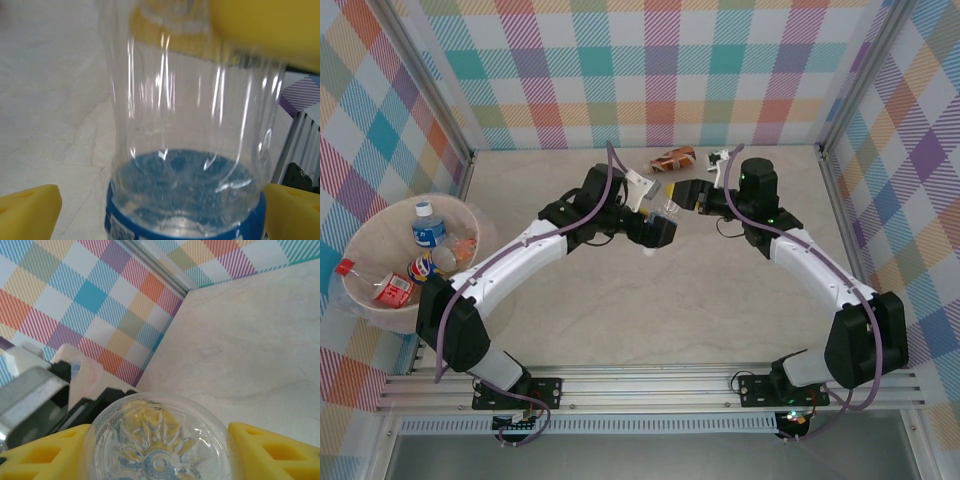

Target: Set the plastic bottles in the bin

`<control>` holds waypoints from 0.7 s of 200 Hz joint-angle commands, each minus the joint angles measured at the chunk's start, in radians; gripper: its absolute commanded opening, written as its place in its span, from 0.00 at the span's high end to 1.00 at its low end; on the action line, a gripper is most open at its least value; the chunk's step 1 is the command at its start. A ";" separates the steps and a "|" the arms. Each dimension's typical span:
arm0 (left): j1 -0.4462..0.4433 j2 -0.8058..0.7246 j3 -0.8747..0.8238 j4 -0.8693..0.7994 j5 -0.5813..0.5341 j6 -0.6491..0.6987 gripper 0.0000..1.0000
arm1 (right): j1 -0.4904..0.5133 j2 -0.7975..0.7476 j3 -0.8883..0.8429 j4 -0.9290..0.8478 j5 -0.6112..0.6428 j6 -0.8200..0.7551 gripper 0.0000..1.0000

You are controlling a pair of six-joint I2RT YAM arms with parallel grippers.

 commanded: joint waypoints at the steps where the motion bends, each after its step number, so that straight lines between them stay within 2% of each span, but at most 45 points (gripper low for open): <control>1: -0.005 0.005 0.037 0.036 0.056 0.063 0.00 | 0.013 -0.004 0.032 -0.012 -0.078 -0.002 0.46; 28: -0.005 0.017 0.044 0.044 0.168 0.070 0.04 | 0.026 0.006 0.055 -0.002 -0.108 0.014 0.46; 66: -0.005 0.015 0.031 0.057 0.177 0.054 0.19 | 0.037 0.012 0.066 0.036 -0.135 0.055 0.46; 92: -0.005 0.000 0.019 0.055 0.119 0.043 0.34 | 0.037 0.003 0.064 0.051 -0.136 0.066 0.43; 140: -0.003 -0.043 -0.024 0.087 0.022 0.011 0.39 | 0.036 -0.007 0.069 0.021 -0.113 0.066 0.27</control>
